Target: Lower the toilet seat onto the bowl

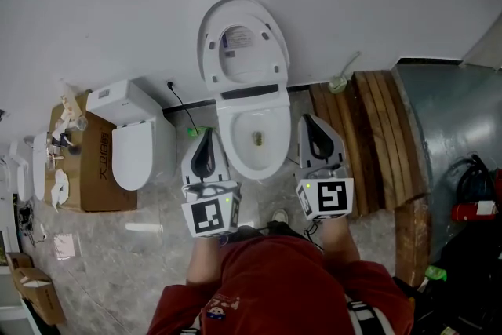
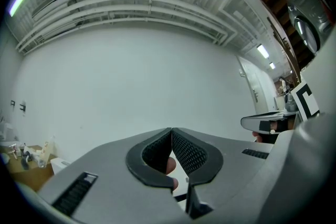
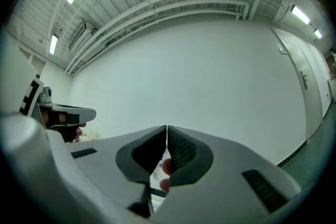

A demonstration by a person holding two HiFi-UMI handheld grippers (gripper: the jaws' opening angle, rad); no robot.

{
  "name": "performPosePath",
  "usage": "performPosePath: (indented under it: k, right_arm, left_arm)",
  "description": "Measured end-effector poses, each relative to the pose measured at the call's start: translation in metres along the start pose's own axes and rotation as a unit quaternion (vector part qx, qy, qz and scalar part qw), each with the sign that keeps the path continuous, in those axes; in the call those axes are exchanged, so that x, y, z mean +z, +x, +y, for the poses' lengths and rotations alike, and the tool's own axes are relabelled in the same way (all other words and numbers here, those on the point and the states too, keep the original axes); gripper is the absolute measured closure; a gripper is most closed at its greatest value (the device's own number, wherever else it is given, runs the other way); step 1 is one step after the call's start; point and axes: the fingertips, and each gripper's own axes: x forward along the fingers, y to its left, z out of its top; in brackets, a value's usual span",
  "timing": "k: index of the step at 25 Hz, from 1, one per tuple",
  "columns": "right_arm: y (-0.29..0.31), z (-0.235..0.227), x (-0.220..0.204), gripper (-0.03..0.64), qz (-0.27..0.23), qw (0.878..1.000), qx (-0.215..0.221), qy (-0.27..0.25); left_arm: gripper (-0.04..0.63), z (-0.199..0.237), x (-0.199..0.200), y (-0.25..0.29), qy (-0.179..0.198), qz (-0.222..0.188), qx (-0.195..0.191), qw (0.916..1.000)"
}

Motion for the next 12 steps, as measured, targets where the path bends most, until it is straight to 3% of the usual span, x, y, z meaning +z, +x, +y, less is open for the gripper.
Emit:
performPosePath:
  k: [12]
  right_arm:
    - [0.024,-0.012,-0.011,0.600,-0.003,1.000,0.009,0.010]
  left_arm:
    - [0.583,0.001,-0.007,0.021,0.023,0.007,0.007,0.9997]
